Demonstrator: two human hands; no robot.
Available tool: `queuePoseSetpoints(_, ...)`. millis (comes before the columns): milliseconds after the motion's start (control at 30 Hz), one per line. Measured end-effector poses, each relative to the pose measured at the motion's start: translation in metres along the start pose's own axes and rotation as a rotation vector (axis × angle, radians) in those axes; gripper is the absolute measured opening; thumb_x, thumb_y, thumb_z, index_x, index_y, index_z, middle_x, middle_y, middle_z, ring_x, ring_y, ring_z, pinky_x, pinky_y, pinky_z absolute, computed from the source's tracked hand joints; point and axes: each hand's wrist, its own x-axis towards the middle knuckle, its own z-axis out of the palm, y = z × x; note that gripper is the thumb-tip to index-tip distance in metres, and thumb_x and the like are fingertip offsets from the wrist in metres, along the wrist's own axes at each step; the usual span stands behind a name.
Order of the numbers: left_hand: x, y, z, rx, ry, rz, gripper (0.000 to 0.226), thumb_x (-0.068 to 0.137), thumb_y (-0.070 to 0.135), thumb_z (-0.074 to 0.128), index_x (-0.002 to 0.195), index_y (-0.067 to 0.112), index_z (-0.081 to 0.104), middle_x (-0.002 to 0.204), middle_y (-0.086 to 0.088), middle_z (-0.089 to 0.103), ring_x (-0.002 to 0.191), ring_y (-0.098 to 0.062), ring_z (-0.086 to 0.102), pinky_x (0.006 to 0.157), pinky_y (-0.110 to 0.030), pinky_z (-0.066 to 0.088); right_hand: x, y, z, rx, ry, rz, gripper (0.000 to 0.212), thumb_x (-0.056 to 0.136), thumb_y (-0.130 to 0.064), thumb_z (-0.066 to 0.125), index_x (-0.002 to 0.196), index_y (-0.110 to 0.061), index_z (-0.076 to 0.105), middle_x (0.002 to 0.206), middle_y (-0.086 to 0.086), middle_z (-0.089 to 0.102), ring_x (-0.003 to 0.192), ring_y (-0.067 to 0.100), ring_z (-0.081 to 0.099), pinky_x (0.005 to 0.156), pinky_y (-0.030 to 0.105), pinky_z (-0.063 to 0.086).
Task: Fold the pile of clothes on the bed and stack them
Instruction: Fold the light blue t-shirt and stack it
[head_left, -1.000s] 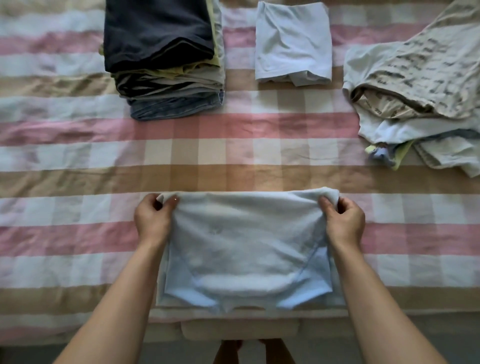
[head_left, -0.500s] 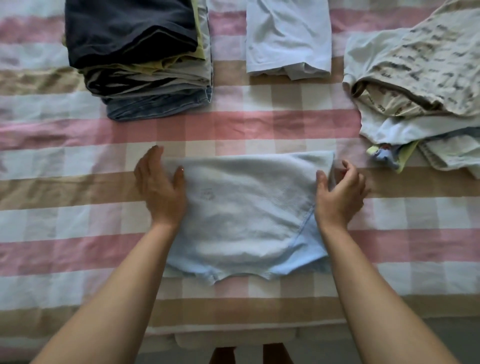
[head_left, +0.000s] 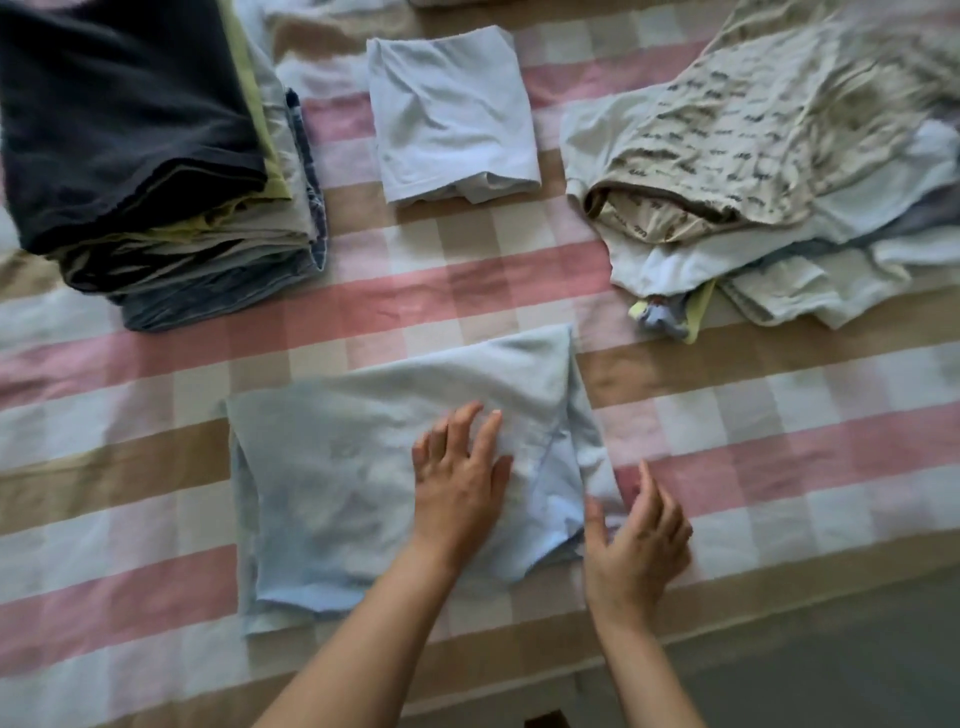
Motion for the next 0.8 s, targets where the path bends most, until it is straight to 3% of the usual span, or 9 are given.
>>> queuePoseSetpoints(67, 0.025, 0.026, 0.001, -0.086, -0.054, -0.031, 0.036, 0.083, 0.032, 0.050, 0.108, 0.011, 0.064, 0.108, -0.012, 0.063, 0.097, -0.032, 0.058, 0.080, -0.039, 0.046, -0.006, 0.003, -0.005, 0.055, -0.012, 0.091, 0.061, 0.067, -0.036, 0.077, 0.113, -0.001, 0.060, 0.094, 0.021, 0.064, 0.083, 0.042, 0.057, 0.070, 0.045, 0.046)
queuePoseSetpoints(133, 0.049, 0.048, 0.005, -0.158, -0.137, -0.111, 0.032, 0.085, 0.031, 0.057, 0.108, 0.009, 0.058, 0.107, -0.013, 0.057, 0.098, -0.034, 0.055, 0.076, -0.041, 0.045, -0.012, 0.003, -0.006, 0.114, -0.043, 0.195, 0.058, 0.057, -0.027, 0.087, 0.105, -0.005, 0.065, 0.092, 0.017, 0.068, 0.083, 0.041, 0.057, 0.070, 0.044, 0.044)
queuePoseSetpoints(367, 0.094, 0.077, 0.027, -0.065, -0.177, -0.308, 0.055, 0.077, 0.056, 0.061, 0.106, 0.011, 0.045, 0.110, -0.008, 0.056, 0.105, -0.029, 0.053, 0.080, -0.042, 0.042, -0.018, -0.001, -0.006, 0.167, -0.116, 0.338, 0.022, 0.058, -0.020, 0.084, 0.069, -0.010, 0.067, 0.064, 0.012, 0.063, 0.075, 0.037, 0.057, 0.068, 0.043, 0.041)
queuePoseSetpoints(633, 0.101, 0.072, 0.027, -0.104, -0.120, -0.289, 0.018, 0.086, 0.025, 0.050, 0.094, 0.010, 0.049, 0.102, -0.011, 0.060, 0.090, -0.033, 0.058, 0.068, -0.037, 0.040, -0.016, -0.011, -0.004, 0.260, -0.163, 0.399, 0.026, 0.071, -0.036, 0.076, 0.083, -0.015, 0.068, 0.070, 0.006, 0.058, 0.079, 0.029, 0.052, 0.078, 0.042, 0.042)
queuePoseSetpoints(733, 0.099, 0.067, 0.019, -0.250, -0.108, -0.314, 0.011, 0.086, 0.020, 0.052, 0.079, 0.013, 0.046, 0.090, -0.008, 0.057, 0.079, -0.028, 0.053, 0.062, -0.031, 0.033, -0.016, -0.019, -0.007, 0.400, -0.082, 0.382, 0.018, 0.075, -0.023, 0.075, 0.068, -0.014, 0.061, 0.059, -0.004, 0.046, 0.065, 0.025, 0.047, 0.065, 0.037, 0.041)
queuePoseSetpoints(800, 0.098, 0.060, 0.007, -0.488, -0.094, -0.365, 0.014, 0.086, 0.013, 0.054, 0.075, 0.012, 0.045, 0.082, -0.009, 0.054, 0.074, -0.024, 0.049, 0.063, -0.029, 0.033, -0.022, -0.023, -0.011, 0.533, -0.050, 0.307, 0.025, 0.077, -0.014, 0.073, 0.063, -0.016, 0.053, 0.056, -0.007, 0.045, 0.058, 0.016, 0.044, 0.055, 0.029, 0.036)
